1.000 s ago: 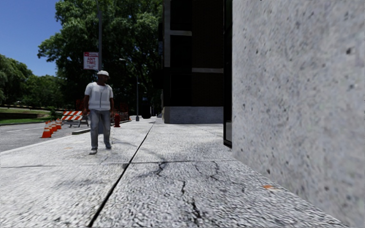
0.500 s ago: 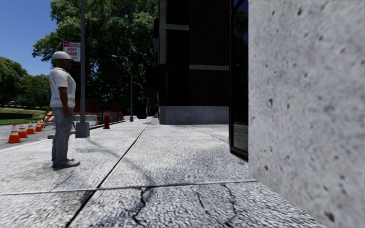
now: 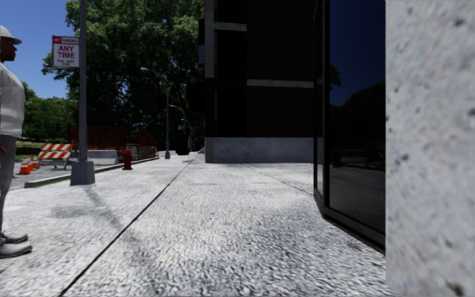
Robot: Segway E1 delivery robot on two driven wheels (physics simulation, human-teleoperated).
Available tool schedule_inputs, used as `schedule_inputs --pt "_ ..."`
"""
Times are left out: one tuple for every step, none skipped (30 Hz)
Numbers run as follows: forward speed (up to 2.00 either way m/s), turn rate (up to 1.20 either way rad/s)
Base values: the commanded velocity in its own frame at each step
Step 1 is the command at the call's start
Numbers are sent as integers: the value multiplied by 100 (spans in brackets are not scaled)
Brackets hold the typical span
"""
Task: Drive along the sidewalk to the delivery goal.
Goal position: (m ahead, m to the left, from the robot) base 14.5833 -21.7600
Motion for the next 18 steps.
schedule_inputs --pt "200 0" --pt "200 0" --pt "200 0" --pt "200 0" --pt "200 0" --pt "200 0" --pt "200 0" --pt "200 0" --pt "200 0" --pt "200 0" --pt "200 0" --pt "200 0" --pt "200 0" --pt "200 0" --pt "200 0" --pt "200 -3" --pt "200 -3" --pt "200 -8"
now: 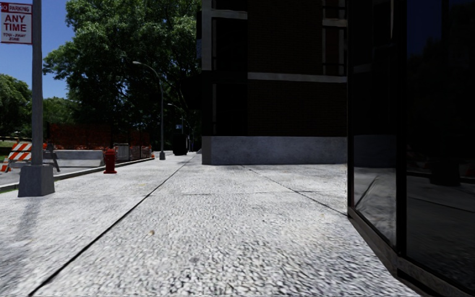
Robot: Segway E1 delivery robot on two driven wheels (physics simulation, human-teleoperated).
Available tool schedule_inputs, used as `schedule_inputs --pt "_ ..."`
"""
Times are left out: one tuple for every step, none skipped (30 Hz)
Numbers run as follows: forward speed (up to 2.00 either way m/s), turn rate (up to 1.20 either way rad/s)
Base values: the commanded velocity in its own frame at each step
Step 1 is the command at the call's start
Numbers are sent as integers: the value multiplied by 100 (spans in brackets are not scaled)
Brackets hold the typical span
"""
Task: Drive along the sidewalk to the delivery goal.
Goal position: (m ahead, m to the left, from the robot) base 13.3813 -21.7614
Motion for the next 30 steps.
schedule_inputs --pt "200 -10" --pt "200 -12" --pt "200 -12" --pt "200 -13" --pt "200 -14" --pt "200 -15" --pt "200 -15" --pt "200 -15" --pt "200 -16" --pt "200 -16" --pt "200 -16" --pt "200 -16" --pt "200 -16" --pt "200 -16" --pt "200 -16" --pt "200 -16" --pt "200 -16" --pt "200 -16" --pt "200 -16" --pt "200 -16" --pt "200 -16" --pt "200 -16" --pt "200 -16" --pt "200 -16" --pt "200 -17" --pt "200 -25" --pt "200 -30" --pt "200 -30" --pt "200 -32" --pt "200 -32"
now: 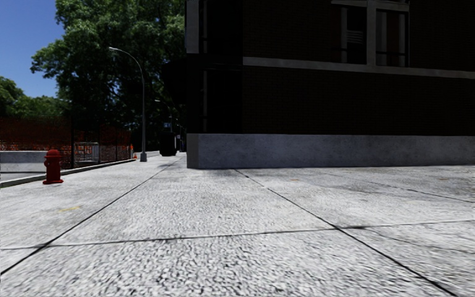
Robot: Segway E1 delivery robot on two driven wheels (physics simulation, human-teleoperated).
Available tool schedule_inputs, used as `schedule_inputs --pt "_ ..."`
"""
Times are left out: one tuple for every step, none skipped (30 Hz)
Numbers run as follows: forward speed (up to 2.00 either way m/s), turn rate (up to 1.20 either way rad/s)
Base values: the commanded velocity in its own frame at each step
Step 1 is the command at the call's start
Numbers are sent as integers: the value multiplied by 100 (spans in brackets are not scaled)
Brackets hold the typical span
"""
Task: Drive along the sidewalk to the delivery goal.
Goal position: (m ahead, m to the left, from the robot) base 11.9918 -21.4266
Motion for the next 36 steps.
schedule_inputs --pt "200 -33" --pt "200 -34" --pt "200 -34" --pt "200 -34" --pt "200 -34" --pt "200 -34" --pt "200 -34" --pt "200 -34" --pt "200 -34" --pt "200 -34" --pt "200 -34" --pt "200 -34" --pt "200 -34" --pt "200 -34" --pt "200 -34" --pt "200 -34" --pt "200 -35" --pt "200 -38" --pt "200 -42" --pt "200 -42" --pt "200 -43" --pt "200 -44" --pt "200 -48" --pt "200 -50" --pt "200 -50" --pt "200 -51" --pt "200 -52" --pt "200 -54" --pt "200 -55" --pt "200 -55" --pt "200 -56" --pt "200 -56" --pt "200 -56" --pt "200 -56" --pt "200 -56" --pt "200 -56"
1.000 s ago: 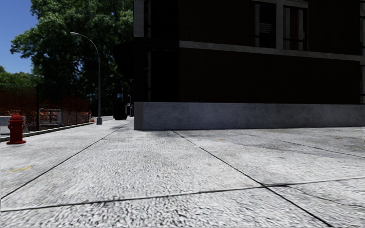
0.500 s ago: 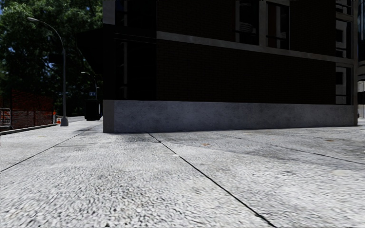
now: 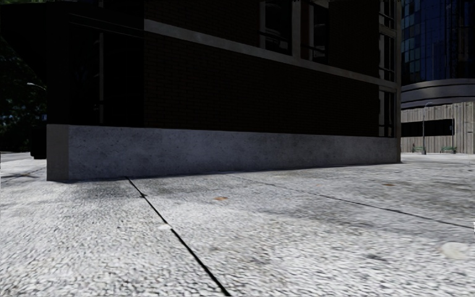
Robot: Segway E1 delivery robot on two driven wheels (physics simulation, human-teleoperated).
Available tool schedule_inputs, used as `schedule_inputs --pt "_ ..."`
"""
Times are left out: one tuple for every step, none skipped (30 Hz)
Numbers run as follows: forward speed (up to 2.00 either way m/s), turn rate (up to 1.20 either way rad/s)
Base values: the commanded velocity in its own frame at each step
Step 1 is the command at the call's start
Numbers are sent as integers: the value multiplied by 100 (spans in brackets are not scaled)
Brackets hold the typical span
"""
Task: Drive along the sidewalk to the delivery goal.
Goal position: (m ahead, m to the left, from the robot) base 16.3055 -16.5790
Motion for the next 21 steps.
schedule_inputs --pt "200 -56" --pt "200 -56" --pt "200 -56" --pt "200 -56" --pt "200 -56" --pt "200 -56" --pt "200 -56" --pt "200 -56" --pt "200 -56" --pt "200 -56" --pt "200 -56" --pt "200 -56" --pt "200 -56" --pt "200 -56" --pt "200 -56" --pt "200 -56" --pt "200 -56" --pt "200 -56" --pt "200 -56" --pt "200 -56" --pt "200 -56"
